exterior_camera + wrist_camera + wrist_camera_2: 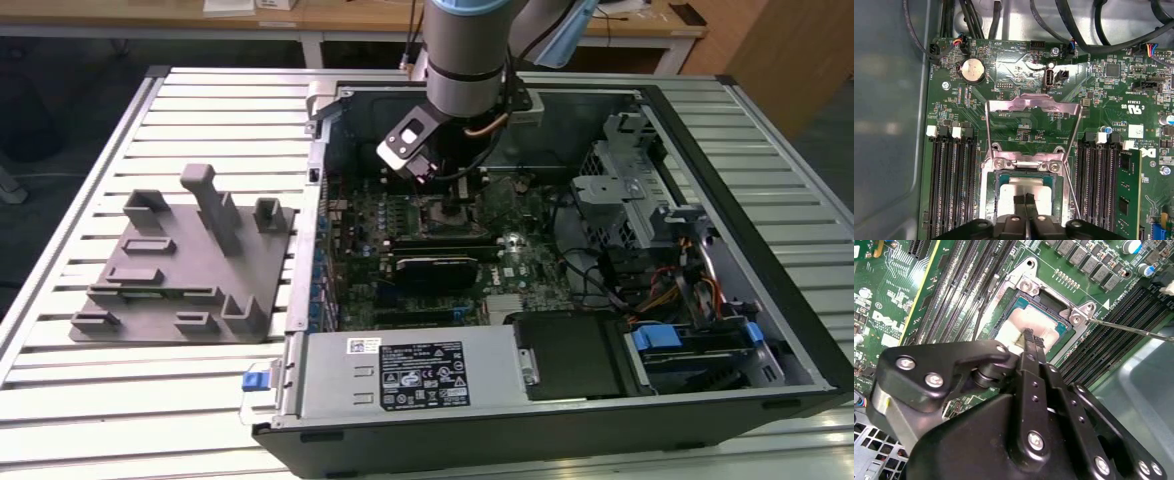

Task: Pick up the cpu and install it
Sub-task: 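Place the cpu into insertion slot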

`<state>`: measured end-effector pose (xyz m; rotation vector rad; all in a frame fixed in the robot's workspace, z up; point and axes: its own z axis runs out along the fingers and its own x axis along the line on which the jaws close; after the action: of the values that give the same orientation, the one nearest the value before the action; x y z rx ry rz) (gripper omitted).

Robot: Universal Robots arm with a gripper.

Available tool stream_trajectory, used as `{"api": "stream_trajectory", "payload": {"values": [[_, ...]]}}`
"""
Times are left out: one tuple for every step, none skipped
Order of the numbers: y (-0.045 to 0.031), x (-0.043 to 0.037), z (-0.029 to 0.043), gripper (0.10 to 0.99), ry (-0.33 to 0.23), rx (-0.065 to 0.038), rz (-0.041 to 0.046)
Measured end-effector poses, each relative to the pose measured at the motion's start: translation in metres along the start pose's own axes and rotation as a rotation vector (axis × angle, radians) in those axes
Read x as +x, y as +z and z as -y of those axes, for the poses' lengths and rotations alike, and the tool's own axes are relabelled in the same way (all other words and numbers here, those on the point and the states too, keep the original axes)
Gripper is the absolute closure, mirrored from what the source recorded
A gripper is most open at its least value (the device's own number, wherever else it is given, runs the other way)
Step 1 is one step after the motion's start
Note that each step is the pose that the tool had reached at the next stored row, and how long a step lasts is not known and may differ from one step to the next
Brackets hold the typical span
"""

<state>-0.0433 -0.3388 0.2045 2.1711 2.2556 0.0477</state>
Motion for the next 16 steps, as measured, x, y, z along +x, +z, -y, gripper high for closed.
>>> {"api": "stream_trajectory", "payload": {"values": [[0.0, 0.0, 0.0, 0.973, 0.0, 0.0, -0.0001], [-0.0001, 0.0, 0.0, 0.98, 0.0, 0.0, 0.0], [-0.0001, 0.0, 0.0, 0.98, 0.0, 0.0, -0.0001], [-0.0001, 0.0, 0.0, 0.98, 0.0, 0.0, -0.0001], [-0.0002, 0.0, 0.0, 0.98, 0.0, 0.0, -0.0001], [-0.0002, 0.0, 0.0, 0.98, 0.0, 0.0, 0.0], [-0.0003, 0.0, 0.0, 0.98, 0.0, 0.0, 0.0], [-0.0003, 0.0, 0.0002, 0.98, 0.0, 0.0, 0.0], [-0.0003, 0.0, 0.0007, 0.98, 0.0, 0.0, 0.0], [-0.0001, 0.0001, 0.0015, 0.98, 0.0, 0.0, -0.0001], [0.0003, 0.0001, 0.0023, 0.98, 0.0, 0.0, -0.0001], [0.0009, 0.0001, 0.0027, 0.98, 0.0, 0.0, -0.0001], [0.0017, 0.0001, 0.0031, 0.98, 0.0, 0.0, 0.0], [0.0026, 0.0001, 0.0032, 0.98, 0.0, 0.0, -0.0001], [0.0034, 0.0001, 0.0032, 0.98, 0.0, 0.0, -0.0001], [0.004, 0.0001, 0.0033, 0.98, 0.0, 0.0, -0.0002]]}}
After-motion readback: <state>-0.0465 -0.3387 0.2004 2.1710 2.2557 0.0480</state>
